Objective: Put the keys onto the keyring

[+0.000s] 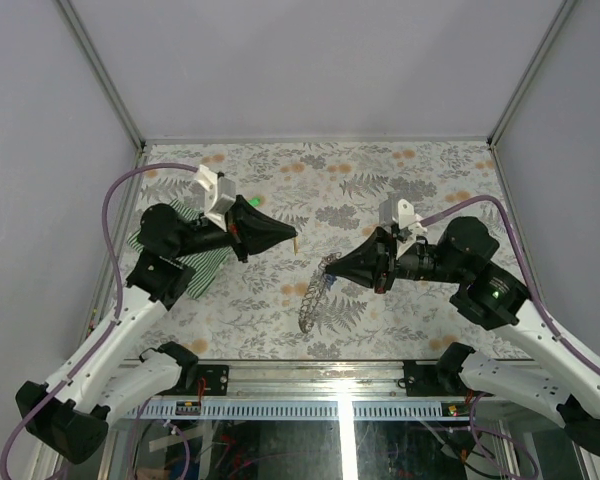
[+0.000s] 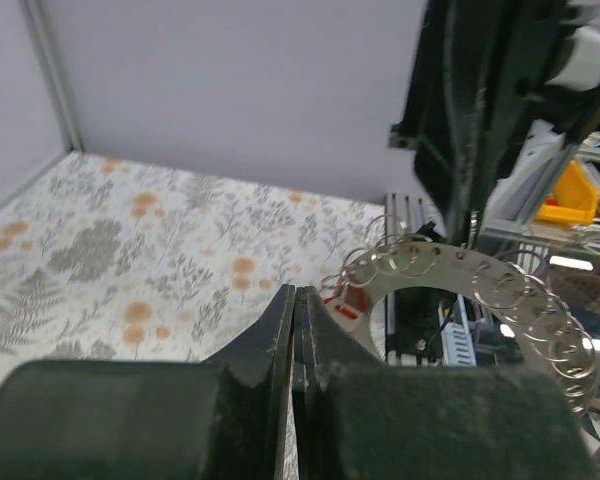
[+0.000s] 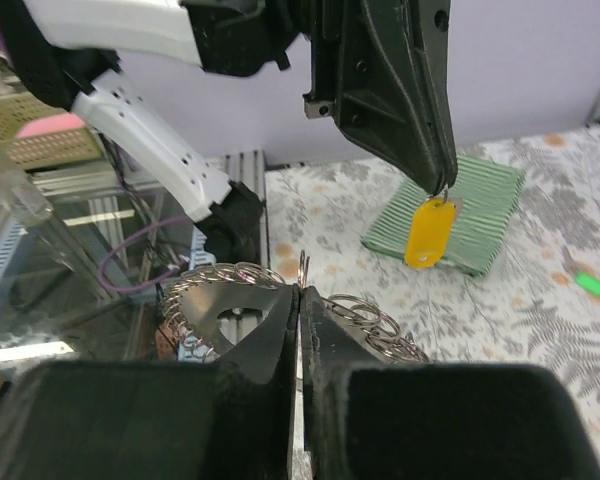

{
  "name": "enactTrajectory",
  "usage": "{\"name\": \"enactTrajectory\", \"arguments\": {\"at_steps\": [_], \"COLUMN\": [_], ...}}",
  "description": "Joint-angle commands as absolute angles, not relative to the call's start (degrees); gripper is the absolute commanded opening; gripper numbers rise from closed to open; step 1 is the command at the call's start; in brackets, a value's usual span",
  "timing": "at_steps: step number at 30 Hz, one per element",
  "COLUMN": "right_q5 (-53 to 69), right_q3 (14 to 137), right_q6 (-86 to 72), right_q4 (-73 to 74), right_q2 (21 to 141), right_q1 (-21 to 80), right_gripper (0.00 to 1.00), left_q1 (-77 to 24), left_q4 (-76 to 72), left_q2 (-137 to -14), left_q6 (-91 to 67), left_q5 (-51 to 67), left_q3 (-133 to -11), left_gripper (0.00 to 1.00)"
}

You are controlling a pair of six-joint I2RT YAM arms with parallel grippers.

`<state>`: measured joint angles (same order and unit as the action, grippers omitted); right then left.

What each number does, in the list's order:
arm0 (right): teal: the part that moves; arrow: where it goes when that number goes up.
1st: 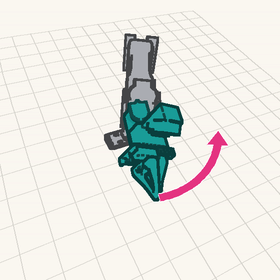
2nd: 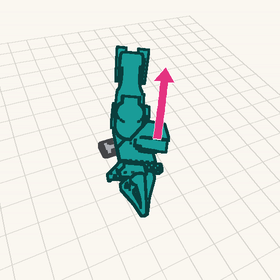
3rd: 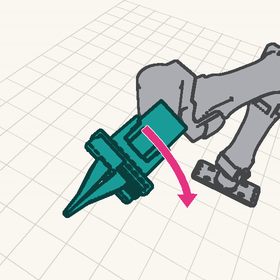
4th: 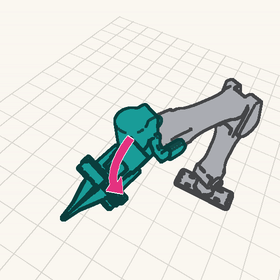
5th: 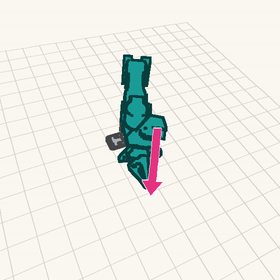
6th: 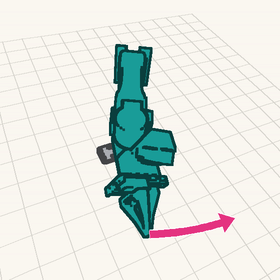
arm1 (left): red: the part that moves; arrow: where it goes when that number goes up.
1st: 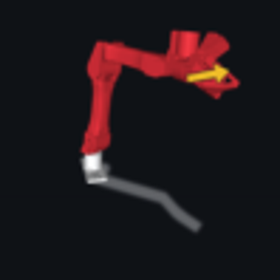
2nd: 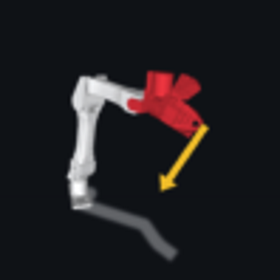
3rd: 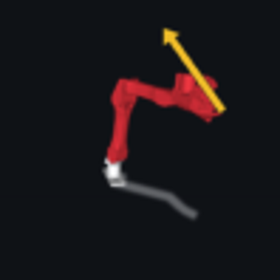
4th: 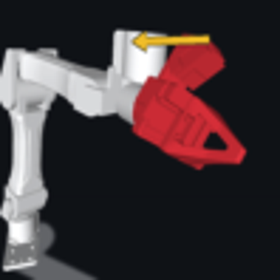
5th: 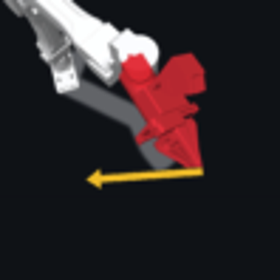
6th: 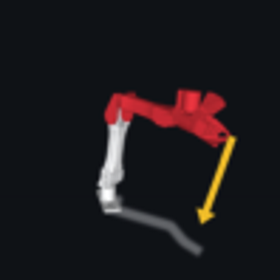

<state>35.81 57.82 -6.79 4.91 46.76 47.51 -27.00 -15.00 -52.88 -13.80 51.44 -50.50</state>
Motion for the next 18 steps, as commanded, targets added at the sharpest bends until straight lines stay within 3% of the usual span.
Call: {"name": "enactTrajectory", "arguments": {"at_steps": [1,8,18], "right_q5": [42.5,46.1,47.7], "right_q3": [58.8,58.0,57.1], "right_q6": [-12.6,-19.3,-27.1], "right_q4": [-11.0,-23.0,-34.4], "right_q2": [47.5,49.0,52.2], "right_q1": [47.5,47.5,47.5], "right_gripper": [0.0,0.0,0.0], "left_q1": [-27.3,-28.5,-35.1], "left_q4": [-31.1,-45.4,-49.2], "left_q2": [-50.2,-50.0,-51.7], "left_q6": [-23.1,-32.7,-32.6], "left_q5": [54.4,55.8,56.3], "left_q3": [-48.9,-48.6,-51.7], "left_gripper": [0.0,0.0,0.0]}}
